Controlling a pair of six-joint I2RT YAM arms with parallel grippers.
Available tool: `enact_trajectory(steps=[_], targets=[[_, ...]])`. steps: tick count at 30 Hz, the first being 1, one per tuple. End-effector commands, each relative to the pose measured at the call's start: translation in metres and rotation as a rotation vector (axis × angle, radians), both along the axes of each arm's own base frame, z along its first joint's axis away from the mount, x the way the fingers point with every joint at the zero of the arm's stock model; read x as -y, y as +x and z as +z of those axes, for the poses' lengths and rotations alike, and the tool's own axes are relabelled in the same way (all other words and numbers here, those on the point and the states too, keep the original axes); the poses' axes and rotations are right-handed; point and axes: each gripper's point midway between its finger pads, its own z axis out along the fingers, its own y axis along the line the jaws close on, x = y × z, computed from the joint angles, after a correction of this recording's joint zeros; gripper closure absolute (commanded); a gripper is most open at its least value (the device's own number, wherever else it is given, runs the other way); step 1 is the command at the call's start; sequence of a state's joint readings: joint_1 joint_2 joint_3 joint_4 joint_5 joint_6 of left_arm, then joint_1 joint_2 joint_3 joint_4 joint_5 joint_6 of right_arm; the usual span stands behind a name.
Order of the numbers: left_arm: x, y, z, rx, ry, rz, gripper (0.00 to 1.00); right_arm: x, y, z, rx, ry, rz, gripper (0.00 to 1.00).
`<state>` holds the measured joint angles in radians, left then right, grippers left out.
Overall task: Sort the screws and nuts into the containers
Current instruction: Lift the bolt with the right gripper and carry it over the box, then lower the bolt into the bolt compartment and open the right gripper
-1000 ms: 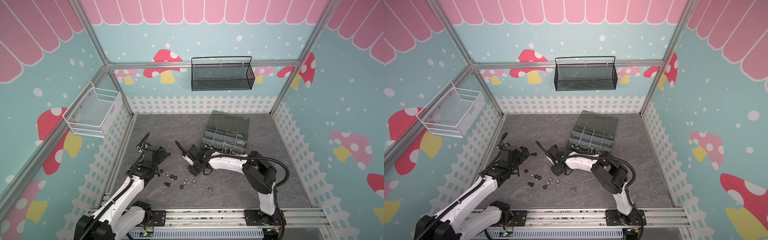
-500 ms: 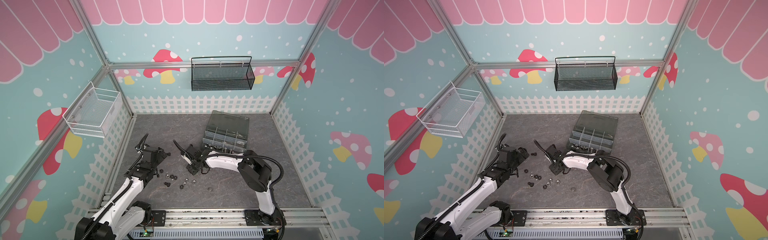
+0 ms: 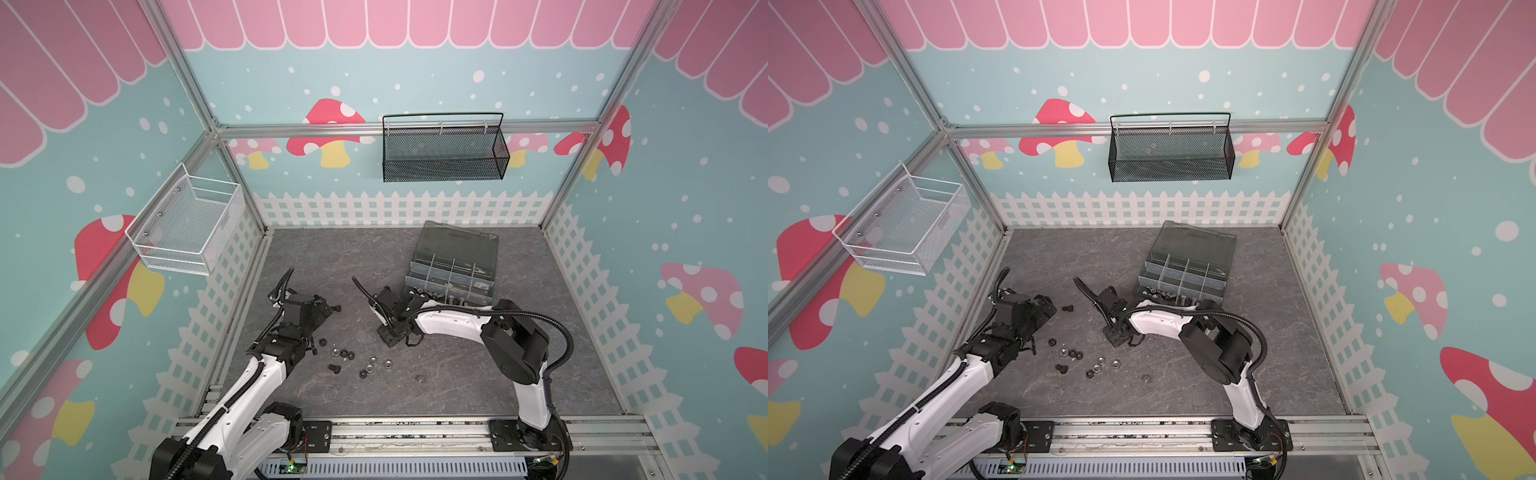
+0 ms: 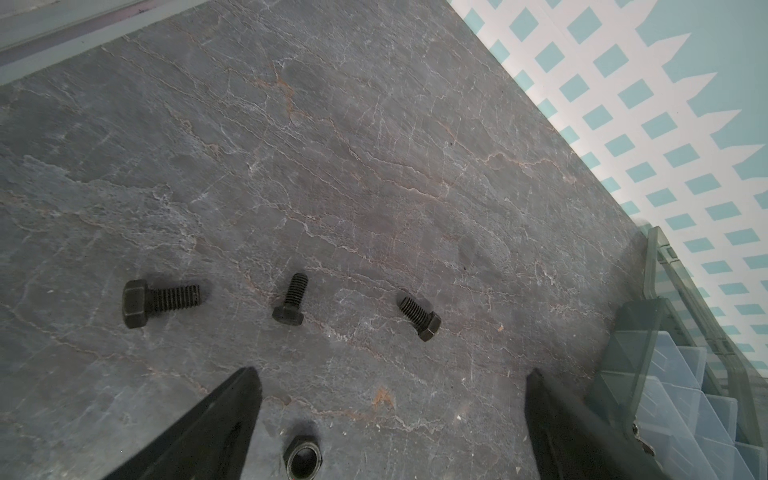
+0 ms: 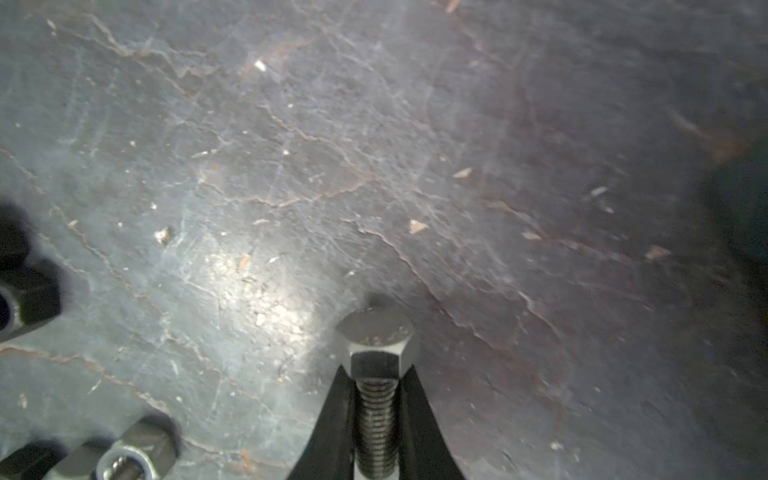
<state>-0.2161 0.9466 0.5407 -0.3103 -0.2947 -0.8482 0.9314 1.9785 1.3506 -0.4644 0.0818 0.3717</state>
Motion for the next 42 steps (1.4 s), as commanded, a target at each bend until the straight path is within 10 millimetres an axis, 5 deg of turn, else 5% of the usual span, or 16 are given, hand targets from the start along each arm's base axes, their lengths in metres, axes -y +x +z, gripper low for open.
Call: enact_trajectory(steps=[1, 10, 25, 32, 42], targets=[[-0.001, -0.001, 0.001, 0.006, -0.004, 0.001, 0.00, 0.017, 0.011, 0.040, 0.058, 0.069, -0.103, 1.00], [0.001, -0.001, 0.000, 0.001, -0.007, -0.019, 0.00, 0.075, 0.024, 0.079, 0.081, 0.210, -0.308, 1.00], [0.005, 0.003, 0.003, 0.005, -0.021, -0.035, 0.00, 0.178, 0.033, 0.087, 0.082, 0.299, -0.538, 1.00], [0.007, 0.004, 0.003, 0.000, -0.023, -0.042, 0.00, 0.205, 0.045, 0.086, 0.105, 0.275, -0.554, 1.00], [0.012, 0.009, -0.001, -0.014, -0.032, -0.064, 0.00, 0.210, 0.074, 0.084, 0.121, 0.164, -0.395, 1.00]])
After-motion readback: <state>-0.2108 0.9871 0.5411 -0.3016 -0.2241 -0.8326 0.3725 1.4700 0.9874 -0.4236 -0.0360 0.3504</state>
